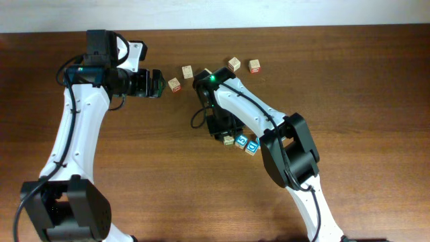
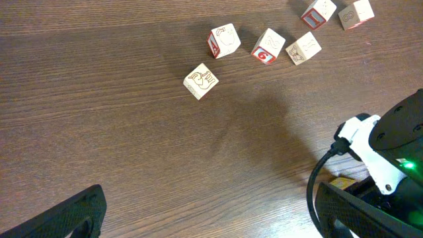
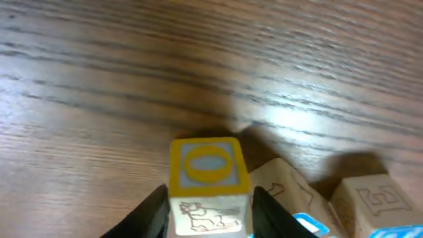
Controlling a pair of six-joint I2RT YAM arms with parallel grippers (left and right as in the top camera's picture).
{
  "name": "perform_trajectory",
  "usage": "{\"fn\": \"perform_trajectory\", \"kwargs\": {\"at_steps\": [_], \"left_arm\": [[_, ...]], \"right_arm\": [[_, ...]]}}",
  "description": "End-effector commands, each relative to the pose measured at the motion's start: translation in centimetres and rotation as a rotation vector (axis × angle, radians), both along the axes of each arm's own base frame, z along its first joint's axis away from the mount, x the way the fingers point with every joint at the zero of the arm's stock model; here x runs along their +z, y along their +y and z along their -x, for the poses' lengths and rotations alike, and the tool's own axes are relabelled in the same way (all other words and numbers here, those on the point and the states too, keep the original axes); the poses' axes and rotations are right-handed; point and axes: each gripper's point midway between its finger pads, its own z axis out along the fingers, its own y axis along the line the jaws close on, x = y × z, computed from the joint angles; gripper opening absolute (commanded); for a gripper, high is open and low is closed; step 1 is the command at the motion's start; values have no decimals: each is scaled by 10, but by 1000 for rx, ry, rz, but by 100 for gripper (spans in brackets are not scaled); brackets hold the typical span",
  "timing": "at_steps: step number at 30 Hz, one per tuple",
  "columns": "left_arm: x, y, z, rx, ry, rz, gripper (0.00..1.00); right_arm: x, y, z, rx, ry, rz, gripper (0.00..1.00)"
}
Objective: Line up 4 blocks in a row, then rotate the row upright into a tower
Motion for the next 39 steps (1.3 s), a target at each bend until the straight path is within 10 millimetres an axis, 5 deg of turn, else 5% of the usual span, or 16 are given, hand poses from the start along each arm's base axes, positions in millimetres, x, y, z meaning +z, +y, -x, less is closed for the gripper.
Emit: {"fn": "perform_trajectory", "kwargs": {"at_steps": [1, 4, 6, 8, 10, 11, 14, 15, 18, 20, 29, 39], "left_arm": [[5, 0, -3, -3, -15, -6, 99], [5, 0, -3, -3, -15, -6, 99], [5, 0, -3, -3, -15, -6, 99], [5, 0, -3, -3, -15, -6, 99], [5, 0, -3, -3, -15, -6, 99], [5, 0, -3, -3, -15, -6, 99], [5, 0, -3, -3, -15, -6, 99], [5, 0, -3, -3, -15, -6, 99], [5, 0, -3, -3, -15, -6, 99], [5, 0, -3, -3, -15, -6, 99], [5, 0, -3, -3, -15, -6, 99], [5, 0, -3, -3, -15, -6, 99]], "right_arm": [[0, 6, 5, -7, 27, -30, 48], [49, 12, -22, -43, -57, -179, 48], [131, -18, -39, -87, -185, -294, 47], [189, -58, -22, -115, -256, -313, 44], [204, -79, 1, -126, -267, -273, 43], [199, -84, 14, -128, -245, -263, 43], [125, -100, 57, -197, -104, -194, 43], [84, -93, 67, -219, -58, -233, 35], [32, -93, 74, -363, -62, -230, 11], [8, -93, 74, -475, -80, -225, 4], [-4, -88, 56, -536, -135, -243, 4], [-9, -72, 13, -543, -273, -343, 4]]}}
